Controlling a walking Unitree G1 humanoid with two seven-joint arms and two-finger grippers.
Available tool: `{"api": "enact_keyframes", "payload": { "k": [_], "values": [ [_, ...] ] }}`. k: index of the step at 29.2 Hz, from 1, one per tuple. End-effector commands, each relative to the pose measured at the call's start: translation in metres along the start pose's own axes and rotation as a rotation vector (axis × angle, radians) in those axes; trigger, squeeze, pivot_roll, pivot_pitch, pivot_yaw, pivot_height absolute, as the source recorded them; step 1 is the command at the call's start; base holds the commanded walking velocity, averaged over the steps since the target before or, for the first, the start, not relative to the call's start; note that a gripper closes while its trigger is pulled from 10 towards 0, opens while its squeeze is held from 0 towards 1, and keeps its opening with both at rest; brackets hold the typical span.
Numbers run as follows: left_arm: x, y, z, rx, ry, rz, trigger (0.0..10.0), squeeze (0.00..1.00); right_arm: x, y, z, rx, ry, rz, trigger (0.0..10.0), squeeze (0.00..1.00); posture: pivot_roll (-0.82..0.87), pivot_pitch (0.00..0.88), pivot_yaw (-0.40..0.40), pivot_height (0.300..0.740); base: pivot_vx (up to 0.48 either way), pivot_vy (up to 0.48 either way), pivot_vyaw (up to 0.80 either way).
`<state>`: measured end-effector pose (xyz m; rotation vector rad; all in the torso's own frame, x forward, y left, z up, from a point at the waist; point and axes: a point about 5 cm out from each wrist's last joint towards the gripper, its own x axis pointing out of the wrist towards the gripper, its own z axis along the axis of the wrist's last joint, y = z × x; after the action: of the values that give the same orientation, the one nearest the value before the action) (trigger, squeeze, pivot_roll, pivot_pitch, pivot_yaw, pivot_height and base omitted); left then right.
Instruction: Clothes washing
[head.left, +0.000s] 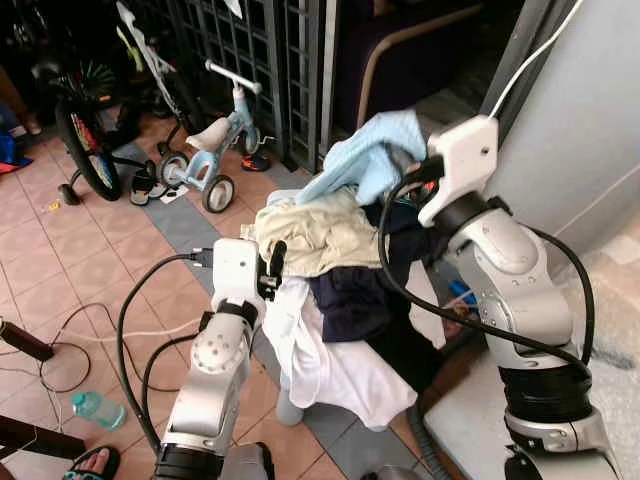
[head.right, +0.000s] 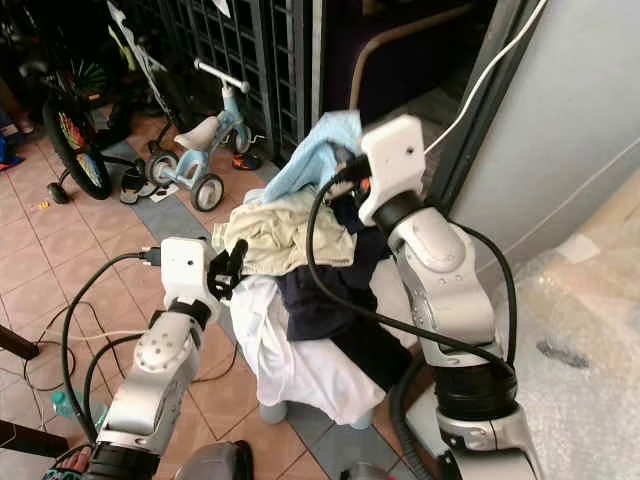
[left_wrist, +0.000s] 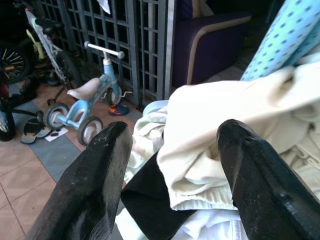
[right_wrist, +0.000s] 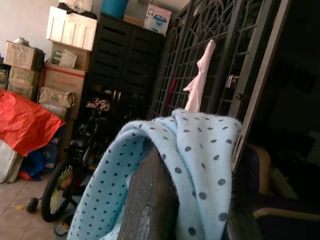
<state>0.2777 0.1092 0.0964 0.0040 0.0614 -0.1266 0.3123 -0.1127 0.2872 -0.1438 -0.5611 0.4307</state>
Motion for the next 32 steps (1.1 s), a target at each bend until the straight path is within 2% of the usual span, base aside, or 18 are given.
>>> {"api": "enact_keyframes", "payload": {
  "k": [1,2,3,4,5,9,11,12,13,18,21,25,29,32],
  "values": [
    [0.001,0.002,-0.001,0.008,-0.001,0.011,10.0,0.00,-0.003,-0.012,-0.005,0.006,0.014,-0.074,0.0,0.00,-0.02,0.000,0.019,0.740,0.000,0.000,0.00],
    [0.005,0.003,0.001,0.005,-0.017,0.024,10.0,0.00,0.010,-0.039,0.023,0.009,-0.089,-0.187,0.0,0.00,-0.02,0.000,0.016,0.740,0.000,0.000,0.00],
    [0.005,0.003,0.001,0.005,-0.017,0.024,10.0,0.00,0.010,-0.039,0.023,0.009,-0.089,-0.187,0.0,0.00,-0.02,0.000,0.016,0.740,0.000,0.000,0.00],
    [0.005,0.005,0.002,0.004,-0.021,0.031,10.0,0.00,0.009,-0.048,0.030,0.003,-0.108,-0.217,0.0,0.00,-0.02,0.000,0.017,0.740,0.000,0.000,0.00],
    [0.006,0.008,0.001,0.003,-0.021,0.040,10.0,0.00,0.000,-0.059,0.033,-0.034,-0.113,-0.258,0.0,0.00,-0.03,0.000,0.020,0.740,0.000,0.000,0.00],
    [0.006,0.008,-0.004,0.023,-0.010,0.042,10.0,0.00,-0.024,-0.065,0.021,-0.036,-0.046,-0.314,0.0,0.00,-0.05,0.000,0.029,0.740,0.000,0.000,0.00],
    [0.007,0.003,-0.005,0.023,-0.010,0.018,10.0,0.00,-0.038,-0.063,0.009,-0.035,0.005,-0.337,0.0,0.00,-0.06,0.000,0.040,0.740,0.000,0.000,0.00],
    [0.008,0.000,-0.005,0.024,-0.009,0.005,10.0,0.00,-0.048,-0.056,-0.004,-0.013,0.058,-0.318,0.0,0.00,-0.07,0.000,0.047,0.740,0.000,0.000,0.00],
    [0.008,0.000,-0.005,0.024,-0.009,0.005,10.0,0.00,-0.048,-0.056,-0.004,-0.013,0.058,-0.318,0.0,0.00,-0.07,0.000,0.047,0.740,0.000,0.000,0.00],
    [0.010,-0.001,-0.005,0.025,-0.007,-0.012,10.0,0.00,-0.067,-0.021,-0.038,0.104,0.201,-0.201,0.0,0.00,-0.08,0.000,0.055,0.740,0.000,0.000,0.00],
    [0.009,0.000,-0.005,0.026,-0.010,-0.015,10.0,0.00,-0.073,-0.009,-0.046,0.157,0.240,-0.184,0.0,0.00,-0.07,0.000,0.046,0.740,0.000,0.000,0.00],
    [0.003,0.006,-0.008,0.028,0.005,0.007,10.0,0.00,-0.083,0.019,-0.054,0.192,0.281,-0.106,0.0,0.00,-0.05,0.000,0.038,0.740,0.000,0.000,0.00],
    [0.000,0.009,-0.009,0.024,0.012,0.026,10.0,0.00,-0.086,0.030,-0.058,0.221,0.302,-0.078,0.0,0.00,-0.04,0.002,0.033,0.740,-0.060,0.000,0.00],
    [0.000,0.010,-0.009,0.023,0.011,0.026,10.0,0.00,-0.086,0.032,-0.058,0.225,0.302,-0.069,0.0,0.00,-0.04,0.006,0.034,0.740,-0.240,0.000,0.00]
  ]
}}
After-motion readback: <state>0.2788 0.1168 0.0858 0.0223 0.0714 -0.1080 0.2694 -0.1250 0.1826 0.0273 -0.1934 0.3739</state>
